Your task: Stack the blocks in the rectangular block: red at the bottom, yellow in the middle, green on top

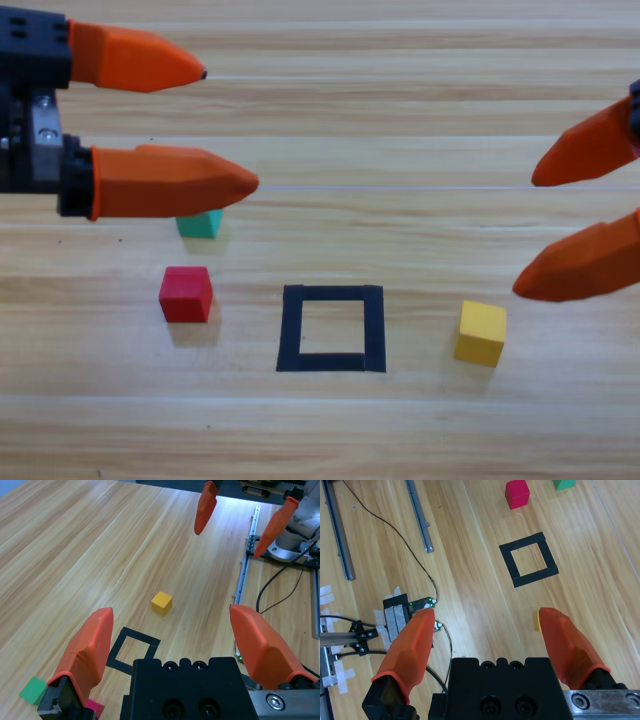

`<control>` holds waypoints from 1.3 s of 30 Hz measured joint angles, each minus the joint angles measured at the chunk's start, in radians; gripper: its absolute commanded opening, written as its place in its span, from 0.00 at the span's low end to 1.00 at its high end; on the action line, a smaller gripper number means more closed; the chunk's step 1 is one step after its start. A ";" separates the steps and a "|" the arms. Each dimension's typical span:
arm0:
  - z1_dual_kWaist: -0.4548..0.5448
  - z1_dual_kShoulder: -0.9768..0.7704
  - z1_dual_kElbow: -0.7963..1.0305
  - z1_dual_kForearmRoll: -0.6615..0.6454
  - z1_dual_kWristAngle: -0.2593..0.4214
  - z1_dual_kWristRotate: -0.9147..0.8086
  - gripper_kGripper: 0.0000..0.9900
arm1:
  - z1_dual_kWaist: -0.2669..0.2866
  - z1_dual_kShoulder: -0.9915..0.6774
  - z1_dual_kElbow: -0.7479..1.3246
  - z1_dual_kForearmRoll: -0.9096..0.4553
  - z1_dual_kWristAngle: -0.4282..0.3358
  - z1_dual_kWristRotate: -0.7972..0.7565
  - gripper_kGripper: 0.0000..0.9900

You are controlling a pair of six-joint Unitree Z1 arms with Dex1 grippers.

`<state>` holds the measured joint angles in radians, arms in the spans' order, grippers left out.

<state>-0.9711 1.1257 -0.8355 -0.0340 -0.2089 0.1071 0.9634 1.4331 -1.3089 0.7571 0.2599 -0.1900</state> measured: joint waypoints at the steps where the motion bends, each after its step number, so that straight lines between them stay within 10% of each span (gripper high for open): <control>1: 0.000 -0.001 0.001 0.000 0.004 0.000 1.00 | 0.005 0.003 0.000 0.000 0.000 0.000 0.94; 17: 0.000 -0.006 0.011 0.000 0.045 -0.007 1.00 | 0.017 0.035 0.000 0.000 0.012 0.000 0.94; 24: 0.000 -0.047 0.036 0.024 0.321 -0.141 1.00 | 0.018 0.035 0.001 0.000 0.006 0.010 0.94; 29: 0.003 -0.045 0.026 0.093 0.483 -0.249 1.00 | 0.018 0.036 0.001 0.000 -0.213 0.156 0.94; 39: 0.101 0.425 -0.594 0.695 0.480 -0.506 1.00 | -0.064 0.236 -0.027 -0.001 -0.309 0.534 0.95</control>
<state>-0.8698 1.5507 -1.4293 0.6610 0.2708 -0.3990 0.8996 1.6690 -1.3358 0.7565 -0.0490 0.3437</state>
